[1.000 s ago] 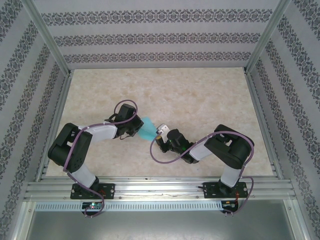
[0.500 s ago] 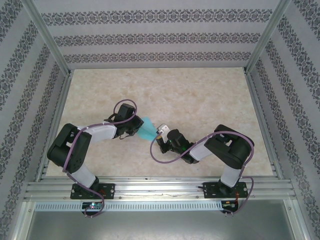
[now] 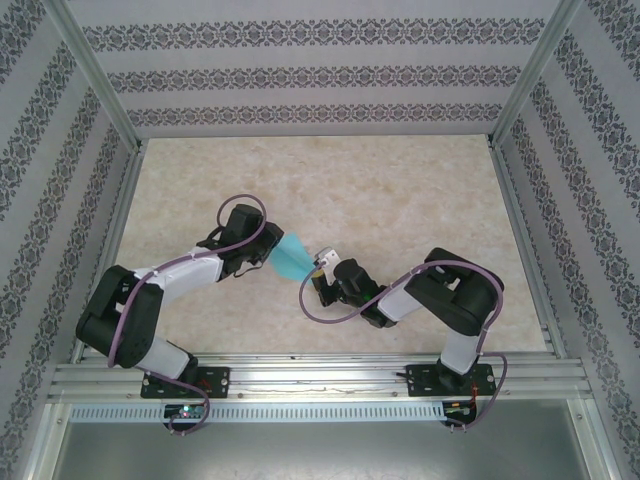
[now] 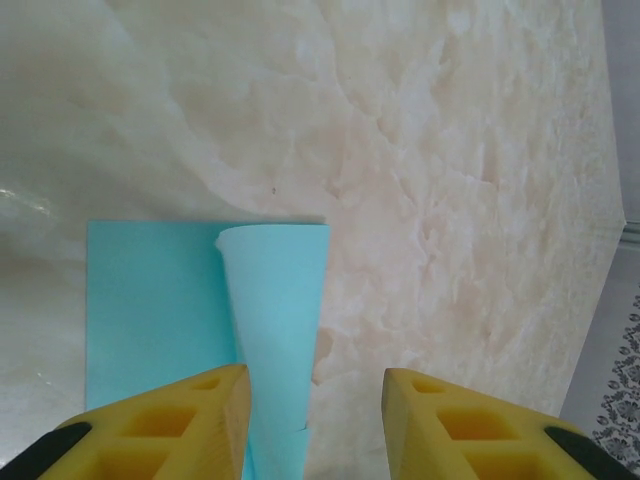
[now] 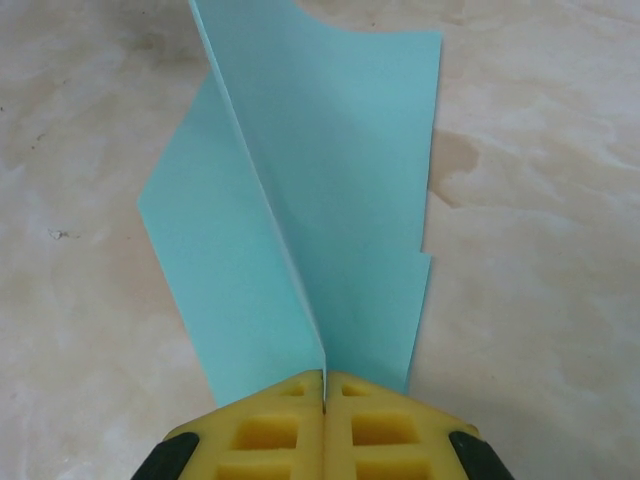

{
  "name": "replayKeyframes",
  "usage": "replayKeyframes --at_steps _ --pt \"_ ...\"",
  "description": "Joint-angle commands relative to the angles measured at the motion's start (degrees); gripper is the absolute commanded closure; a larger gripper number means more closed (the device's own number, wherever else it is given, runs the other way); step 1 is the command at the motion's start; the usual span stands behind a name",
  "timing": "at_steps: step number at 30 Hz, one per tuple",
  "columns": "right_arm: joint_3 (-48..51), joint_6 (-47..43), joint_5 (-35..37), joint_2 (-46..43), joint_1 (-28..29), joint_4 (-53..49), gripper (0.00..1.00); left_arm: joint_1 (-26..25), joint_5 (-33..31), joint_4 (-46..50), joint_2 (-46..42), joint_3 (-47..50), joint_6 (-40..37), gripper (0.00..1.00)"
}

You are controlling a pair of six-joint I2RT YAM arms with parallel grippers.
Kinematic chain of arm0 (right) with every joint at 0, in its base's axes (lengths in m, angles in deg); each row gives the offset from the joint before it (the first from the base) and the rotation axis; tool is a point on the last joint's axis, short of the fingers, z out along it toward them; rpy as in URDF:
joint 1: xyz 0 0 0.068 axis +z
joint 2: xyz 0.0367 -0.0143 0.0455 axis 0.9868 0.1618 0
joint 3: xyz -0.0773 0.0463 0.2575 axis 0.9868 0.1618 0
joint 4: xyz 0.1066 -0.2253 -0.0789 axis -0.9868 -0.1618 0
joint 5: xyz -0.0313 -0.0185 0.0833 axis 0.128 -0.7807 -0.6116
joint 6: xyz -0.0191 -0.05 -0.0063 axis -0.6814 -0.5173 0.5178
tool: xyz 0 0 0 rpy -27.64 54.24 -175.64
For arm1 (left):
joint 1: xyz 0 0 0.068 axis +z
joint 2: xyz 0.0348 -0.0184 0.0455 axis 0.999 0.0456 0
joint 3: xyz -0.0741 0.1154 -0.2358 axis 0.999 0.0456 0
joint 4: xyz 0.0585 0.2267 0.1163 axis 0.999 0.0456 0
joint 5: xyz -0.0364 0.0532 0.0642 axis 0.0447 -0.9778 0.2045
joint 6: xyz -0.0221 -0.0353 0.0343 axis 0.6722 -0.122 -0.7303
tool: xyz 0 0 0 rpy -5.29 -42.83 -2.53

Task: Fold a paper plane with a square sheet of paper (pick it up from the middle)
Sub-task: Fourth fold the wing at the center of the table.

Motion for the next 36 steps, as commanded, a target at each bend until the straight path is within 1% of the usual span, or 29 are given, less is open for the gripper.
replayKeyframes --at_steps 1,2,4,10,13,14,18,20,21,25,26,28,36 --pt "-0.2 0.9 0.8 1.8 -0.1 0.1 0.94 0.8 -2.2 3.4 -0.6 1.1 -0.5 0.57" --pt "-0.2 0.8 1.1 1.6 0.0 0.0 0.94 0.9 -2.5 4.0 -0.3 1.1 -0.1 0.54" --pt "-0.1 0.5 1.0 1.2 0.0 0.1 0.94 0.9 -2.0 4.1 0.5 1.0 0.0 0.56" --pt "0.1 -0.9 0.9 0.7 0.0 -0.2 0.92 1.0 0.1 2.5 3.5 -0.4 0.3 0.55" --pt "-0.2 -1.1 0.7 0.7 -0.1 -0.3 0.91 1.0 1.7 2.1 5.5 -1.8 -0.2 0.57" --pt "-0.3 -1.2 0.7 0.8 0.0 -0.4 0.91 1.1 2.3 2.1 6.1 -2.3 -0.2 0.58" --pt "-0.6 -2.0 0.3 0.3 0.0 -0.8 0.89 1.1 2.8 0.9 7.1 -2.8 -0.1 0.71" --pt "-0.7 -2.4 0.2 -0.4 0.0 -1.2 0.86 1.2 3.2 0.6 7.3 -2.9 -0.2 0.81" --pt "-0.8 -2.5 -0.1 -0.8 -0.1 -1.4 0.86 1.2 3.4 0.6 7.3 -2.8 -0.2 0.84" --pt "-1.1 -3.3 -2.5 -3.0 0.1 -2.9 0.81 1.2 3.8 0.6 7.1 -2.3 0.0 0.94" --pt "-1.3 -3.4 -2.2 -3.3 0.2 -3.4 0.81 1.2 4.0 0.2 7.0 -2.0 0.4 0.98" --pt "-1.6 -3.6 -1.7 -3.4 0.7 -3.7 0.78 1.2 4.6 -0.7 7.1 -1.8 0.7 1.00" --pt "-2.6 -4.6 3.7 -2.3 1.8 -5.2 0.76 1.2 5.1 -1.0 6.6 -1.6 1.4 1.00"
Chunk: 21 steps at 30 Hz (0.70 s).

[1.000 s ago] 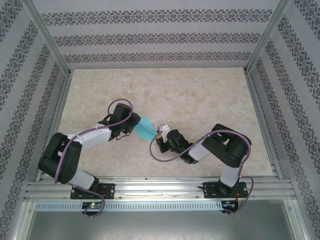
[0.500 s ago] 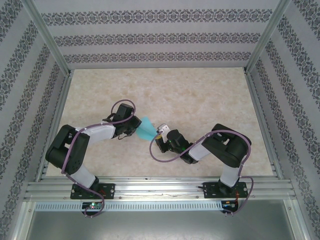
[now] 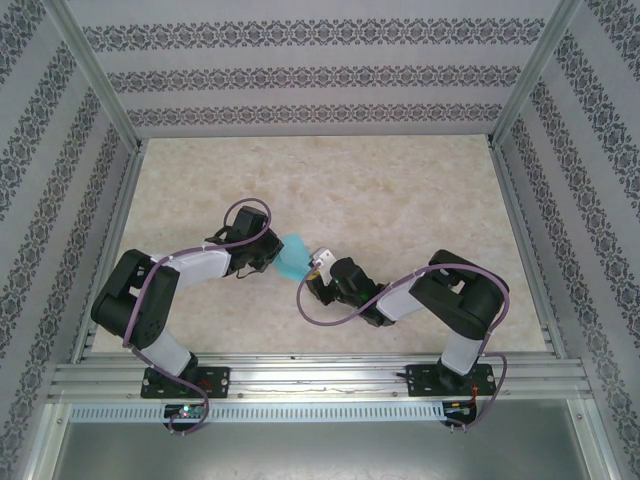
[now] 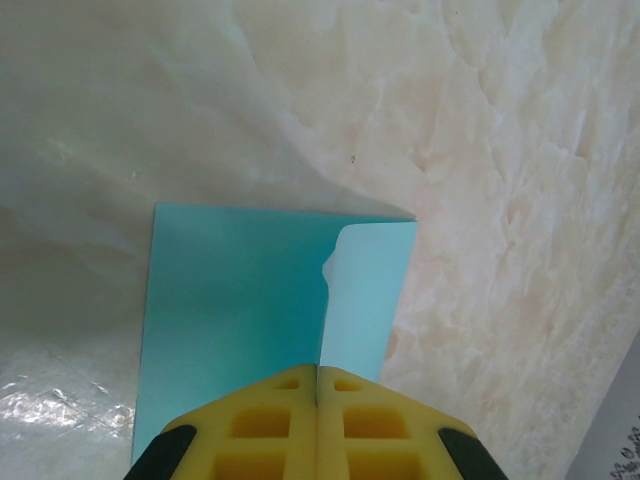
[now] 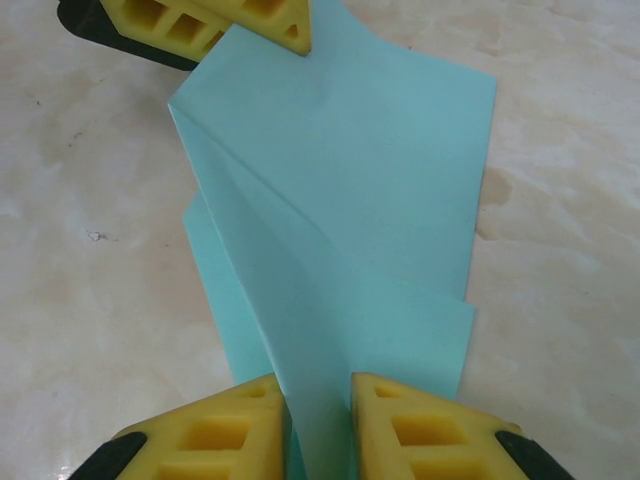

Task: Fold a paper plane with a square sheet of paper (pick it up from the middle)
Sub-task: Fourth fold the wing at the center of the table.

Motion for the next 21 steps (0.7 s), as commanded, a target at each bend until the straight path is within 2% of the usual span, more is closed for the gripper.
replayKeyframes --at_steps 1,9,17,18,19,21 --pt "-0.9 -1.1 3.9 -0.2 0.6 -1.0 0.77 0.7 0.2 -1.2 -0.5 0.0 0.8 1.00" --pt "0.2 -1.1 4.7 -1.4 0.7 -1.0 0.79 0.8 0.0 -1.0 -0.5 0.0 0.8 1.00" --pt "0.1 -0.3 2.9 -0.6 0.6 0.3 0.89 0.7 -0.6 -0.8 -0.7 0.1 1.2 1.00" --pt "0.1 -0.1 3.0 -0.5 0.7 0.3 0.91 0.8 -0.9 -0.6 -0.9 0.2 1.2 0.98" --pt "0.2 0.2 3.0 -0.4 0.7 0.3 0.92 0.8 -1.2 -0.3 -1.1 0.1 1.1 0.91" --pt "0.5 1.2 2.9 -0.3 0.6 0.8 0.93 0.8 -2.1 -0.2 -2.1 0.4 0.6 0.87"
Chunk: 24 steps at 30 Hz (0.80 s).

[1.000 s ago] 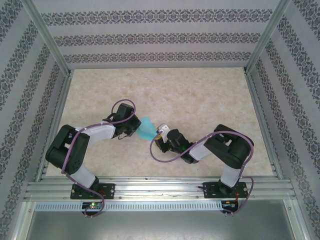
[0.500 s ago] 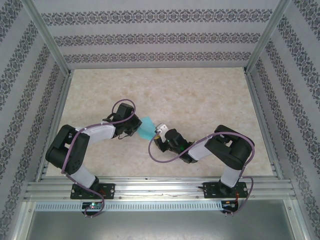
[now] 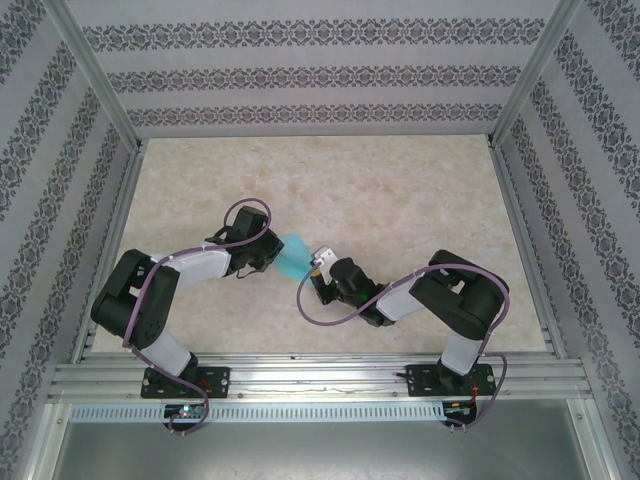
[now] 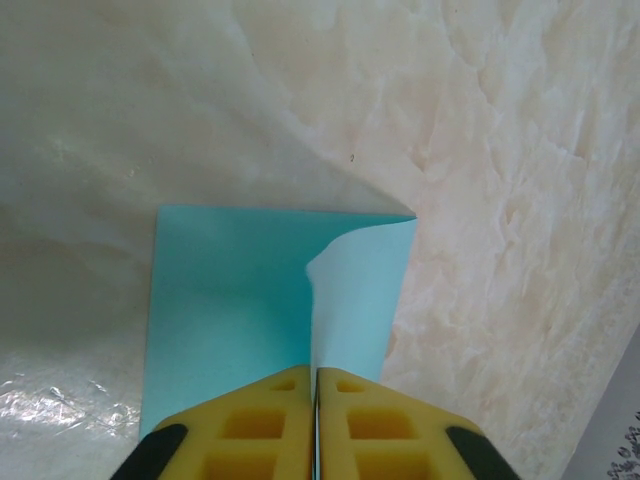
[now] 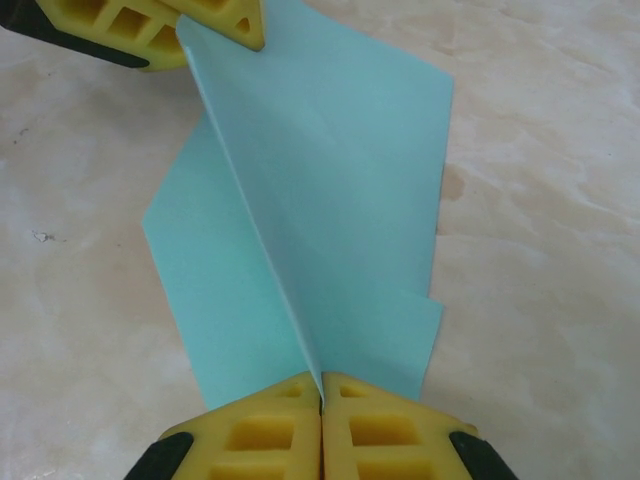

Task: Fold a paper plane with a square sheet of paper (pick it up from the middle)
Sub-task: Fourth fold the wing at the center of the table.

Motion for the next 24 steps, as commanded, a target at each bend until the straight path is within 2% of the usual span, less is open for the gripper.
replayKeyframes --at_steps 1,2,6,15,22,24 --pt "0.5 2.2 -0.3 -0.1 0.5 1.5 0.94 0.8 -2.5 0.0 -2.5 0.5 0.3 0.82" --pt "0.6 3.2 -0.1 0.2 0.6 1.6 0.94 0.8 -2.9 0.6 -2.8 0.5 0.3 0.75" --pt "0.9 6.5 -0.6 1.9 0.6 3.4 0.94 0.8 -4.3 1.8 -5.1 1.3 0.1 0.68" --pt "1.1 9.8 -1.3 4.3 0.6 5.6 0.94 0.8 -9.6 4.1 -12.9 4.0 -2.9 0.67" --pt "1.0 14.3 -3.8 4.1 0.3 5.7 0.94 0.8 -12.6 5.4 -15.4 3.4 -5.0 0.68" --pt "1.4 14.9 -2.3 3.8 0.2 5.7 0.94 0.8 -12.9 5.3 -15.5 3.5 -4.5 0.68"
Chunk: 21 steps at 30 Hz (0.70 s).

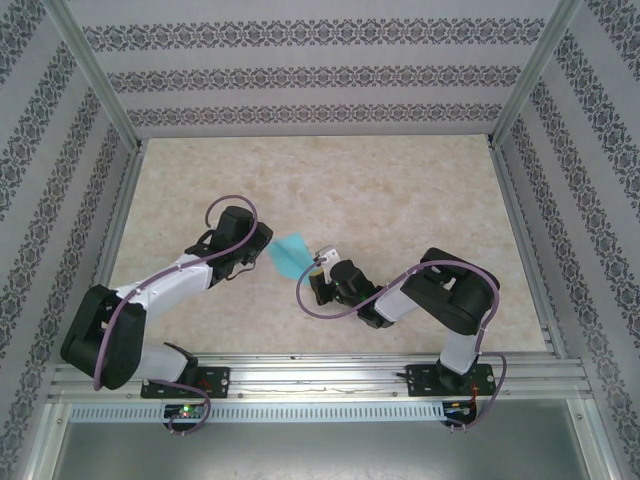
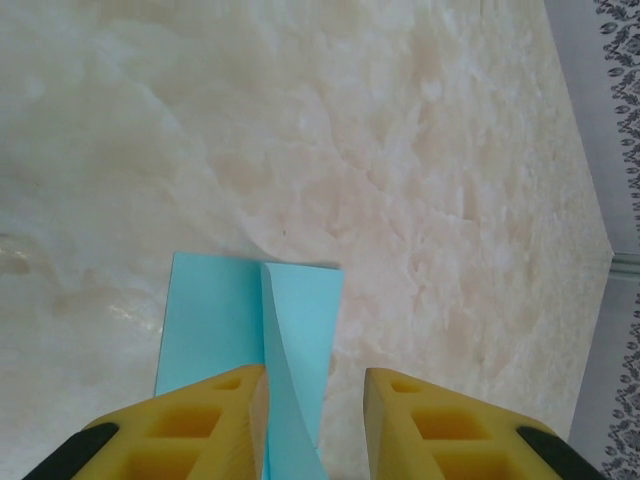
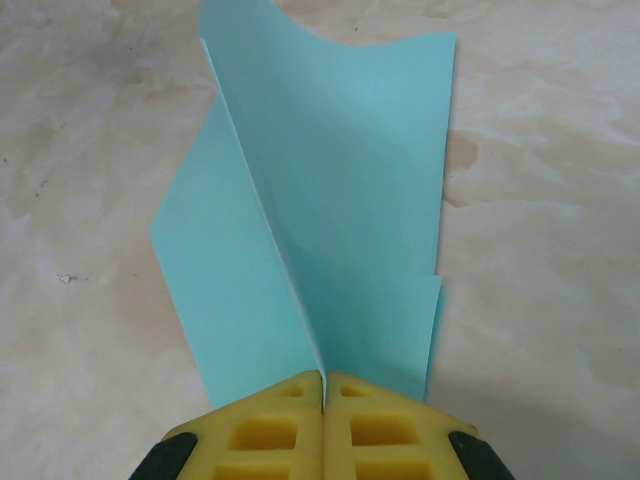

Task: Fold a paper plane with a square sheet of paper (pick it up from the middle)
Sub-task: Fourth fold the wing at the center of the table.

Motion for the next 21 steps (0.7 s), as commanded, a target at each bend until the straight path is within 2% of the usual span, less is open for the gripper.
replayKeyframes --at_steps 1,14,21 --pt "1.1 3.6 -0.2 0.6 -0.1 0.7 0.94 0.7 -2.6 2.3 -1.3 0.1 -1.2 0.68" --pt "1.3 9.9 -5.3 1.9 -4.0 1.8 0.93 0.7 0.6 0.1 -0.1 0.7 -0.5 0.69" --pt "1.5 17.9 -11.2 2.4 -9.0 1.9 0.95 0.7 3.0 -0.4 2.5 -0.9 -0.8 0.76"
